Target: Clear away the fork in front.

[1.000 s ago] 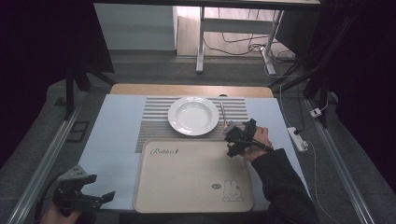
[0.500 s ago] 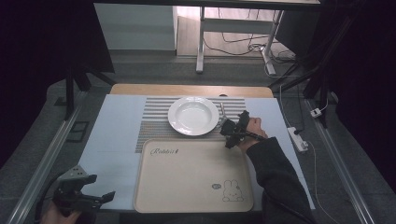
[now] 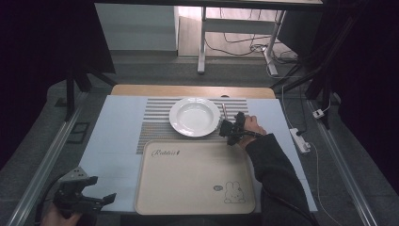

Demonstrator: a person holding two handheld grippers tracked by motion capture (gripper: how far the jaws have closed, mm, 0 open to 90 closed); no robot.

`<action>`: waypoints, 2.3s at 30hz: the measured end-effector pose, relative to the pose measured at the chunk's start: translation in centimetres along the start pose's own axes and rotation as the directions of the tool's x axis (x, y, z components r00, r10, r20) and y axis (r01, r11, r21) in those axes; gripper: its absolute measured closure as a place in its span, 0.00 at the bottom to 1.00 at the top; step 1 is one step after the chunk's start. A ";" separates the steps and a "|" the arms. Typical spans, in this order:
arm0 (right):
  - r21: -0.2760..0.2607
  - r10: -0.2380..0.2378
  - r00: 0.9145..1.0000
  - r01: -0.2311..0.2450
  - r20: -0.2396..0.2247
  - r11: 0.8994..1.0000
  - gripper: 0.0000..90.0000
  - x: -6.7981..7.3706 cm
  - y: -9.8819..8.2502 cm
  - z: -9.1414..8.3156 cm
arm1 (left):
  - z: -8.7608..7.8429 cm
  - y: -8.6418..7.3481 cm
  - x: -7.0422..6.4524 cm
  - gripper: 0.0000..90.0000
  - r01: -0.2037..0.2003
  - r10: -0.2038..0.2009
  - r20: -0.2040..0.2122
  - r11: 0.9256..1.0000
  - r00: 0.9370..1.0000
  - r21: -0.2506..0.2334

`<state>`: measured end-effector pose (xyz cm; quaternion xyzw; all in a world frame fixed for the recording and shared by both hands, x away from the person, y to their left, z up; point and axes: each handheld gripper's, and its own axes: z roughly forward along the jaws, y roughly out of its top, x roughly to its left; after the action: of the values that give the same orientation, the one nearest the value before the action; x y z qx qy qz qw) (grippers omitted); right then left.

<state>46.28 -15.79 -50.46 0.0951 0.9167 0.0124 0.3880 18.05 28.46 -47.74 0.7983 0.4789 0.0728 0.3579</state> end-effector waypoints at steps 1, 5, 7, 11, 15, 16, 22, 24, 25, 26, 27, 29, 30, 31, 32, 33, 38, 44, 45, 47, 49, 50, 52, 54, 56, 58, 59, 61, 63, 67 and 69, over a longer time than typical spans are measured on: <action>-0.001 -0.028 1.000 0.028 0.006 1.000 0.30 0.2 0.1 0.4 | 0.0 0.0 0.0 0.03 0.000 0.000 0.000 1.000 1.000 0.000; 0.003 -0.051 0.999 0.051 0.014 0.999 0.38 0.2 0.2 0.6 | 0.0 0.0 0.0 0.03 -0.001 0.001 0.001 1.000 1.000 0.001; 0.010 -0.092 0.995 0.092 0.032 0.996 0.47 0.5 0.1 0.8 | 0.0 0.0 0.0 0.03 -0.002 0.002 0.001 1.000 1.000 0.001; 0.005 -0.141 0.989 0.141 0.044 0.990 0.60 0.9 0.1 1.0 | 0.0 0.0 0.0 0.03 -0.004 0.004 0.002 1.000 1.000 0.003; 0.027 -0.183 0.982 0.182 0.052 0.983 0.77 1.5 0.1 1.2 | 0.0 0.0 -0.1 0.03 -0.008 0.008 0.001 1.000 1.000 0.006; 0.027 -0.187 0.981 0.185 0.047 0.982 0.81 1.7 0.1 1.3 | 0.0 0.0 -0.1 0.03 -0.008 0.008 0.001 1.000 1.000 0.006; 0.063 -0.236 0.968 0.231 0.091 0.971 0.98 2.7 0.2 1.4 | 0.0 0.0 -0.1 0.04 -0.011 0.011 0.001 1.000 1.000 0.007; 0.059 -0.221 0.971 0.216 0.094 0.975 0.98 2.8 0.3 1.3 | 0.0 0.0 -0.1 0.04 -0.012 0.012 0.001 1.000 1.000 0.006; 0.067 -0.220 0.971 0.214 0.096 0.975 0.99 2.8 0.4 1.2 | 0.0 0.0 -0.1 0.04 -0.012 0.012 0.001 1.000 1.000 0.006; 0.049 -0.220 0.971 0.216 0.098 0.975 0.99 2.6 0.4 1.2 | 0.0 0.0 -0.1 0.04 -0.012 0.012 0.001 1.000 1.000 0.006; 0.054 -0.211 0.975 0.207 0.065 0.977 0.99 2.4 0.5 1.1 | 0.0 0.0 -0.1 0.04 -0.012 0.012 0.001 1.000 1.000 0.006; 0.047 -0.195 0.977 0.191 0.086 0.980 0.99 2.4 0.5 0.8 | 0.0 0.0 -0.1 0.04 -0.011 0.011 0.001 1.000 1.000 0.006; 0.024 -0.179 0.982 0.178 0.060 0.984 0.99 2.1 0.5 0.7 | 0.0 0.0 -0.1 0.04 -0.011 0.011 0.001 1.000 1.000 0.006; 0.012 -0.165 0.983 0.164 0.081 0.986 0.99 2.1 0.5 0.5 | 0.0 0.0 -0.1 0.04 -0.011 0.011 0.002 1.000 1.000 0.005; 0.005 -0.149 0.985 0.149 0.083 0.989 0.99 1.9 0.4 0.2 | 0.0 0.0 -0.1 0.04 -0.011 0.011 0.002 1.000 1.000 0.005; -0.017 -0.131 0.990 0.132 0.055 0.991 0.99 1.6 0.4 0.0 | 0.0 0.0 -0.1 0.04 -0.012 0.012 0.001 1.000 1.000 0.004; -0.055 -0.050 0.997 0.053 0.063 0.997 0.99 1.0 -0.1 -0.9 | 0.0 0.0 -0.2 0.03 -0.018 0.018 -0.001 1.000 1.000 0.003; -0.110 0.040 0.999 -0.036 0.031 0.993 0.99 0.2 -1.1 -2.1 | -0.2 0.0 -0.2 0.01 -0.022 0.022 0.002 1.000 1.000 -0.011; -0.117 0.061 0.998 -0.058 0.030 0.991 0.99 0.2 -1.2 -2.4 | -0.2 0.0 -0.2 0.01 -0.023 0.023 0.003 1.000 1.000 -0.012; -0.146 0.109 0.994 -0.106 0.014 0.984 0.99 -0.3 -1.7 -3.1 | -0.2 0.0 -0.3 0.00 -0.026 0.026 0.003 1.000 1.000 -0.016; -0.170 0.162 0.987 -0.162 -0.013 0.972 0.99 -0.5 -2.1 -3.6 | -0.3 0.0 -0.4 0.00 -0.035 0.035 0.013 0.999 0.999 -0.025; -0.179 0.184 0.982 -0.187 -0.031 0.966 0.99 -0.7 -2.3 -3.9 | -0.3 0.0 -0.4 0.00 -0.035 0.035 0.013 0.999 0.999 -0.025; -0.196 0.217 0.975 -0.221 -0.044 0.955 0.99 -0.8 -2.4 -4.1 | -0.3 0.1 -0.5 0.00 -0.045 0.046 0.022 0.998 0.999 -0.036; -0.231 0.279 0.956 -0.293 -0.089 0.928 0.99 -1.2 -2.9 -5.0 | -0.2 0.2 -0.6 0.00 -0.059 0.060 0.024 0.997 0.998 -0.044; -0.243 0.297 0.949 -0.314 -0.105 0.918 0.99 -1.3 -3.1 -5.3 | -0.2 0.3 -0.7 0.00 -0.078 0.080 0.037 0.996 0.996 -0.054; -0.272 0.331 0.932 -0.361 -0.149 0.892 0.99 -1.4 -3.5 -6.1 | -0.1 0.5 -0.7 0.00 -0.086 0.090 0.063 0.994 0.994 -0.060; -0.281 0.337 0.928 -0.371 -0.161 0.885 0.99 -1.4 -3.7 -6.4 | 0.0 0.6 -0.8 0.00 -0.088 0.092 0.074 0.994 0.993 -0.061; -0.299 0.345 0.921 -0.386 -0.182 0.873 0.99 -1.3 -3.9 -6.9 | 0.1 0.8 -0.9 0.00 -0.105 0.110 0.086 0.992 0.990 -0.064; -0.313 0.353 0.915 -0.400 -0.196 0.861 0.99 -1.1 -4.1 -7.6 | 0.3 1.0 -0.9 0.00 -0.117 0.123 0.102 0.991 0.987 -0.062; -0.345 0.362 0.900 -0.429 -0.243 0.835 0.99 -0.6 -4.5 -9.0 | 0.8 1.5 -0.9 0.00 -0.141 0.158 0.164 0.984 0.974 -0.108; -0.365 0.357 0.895 -0.437 -0.269 0.822 0.99 -0.2 -4.7 -9.8 | 0.9 1.7 -1.0 0.00 -0.143 0.162 0.172 0.983 0.972 -0.117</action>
<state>38.67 -19.98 -43.95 0.1983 0.8848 0.2969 0.2994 19.12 26.78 -47.10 0.8163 0.3771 0.0521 0.4344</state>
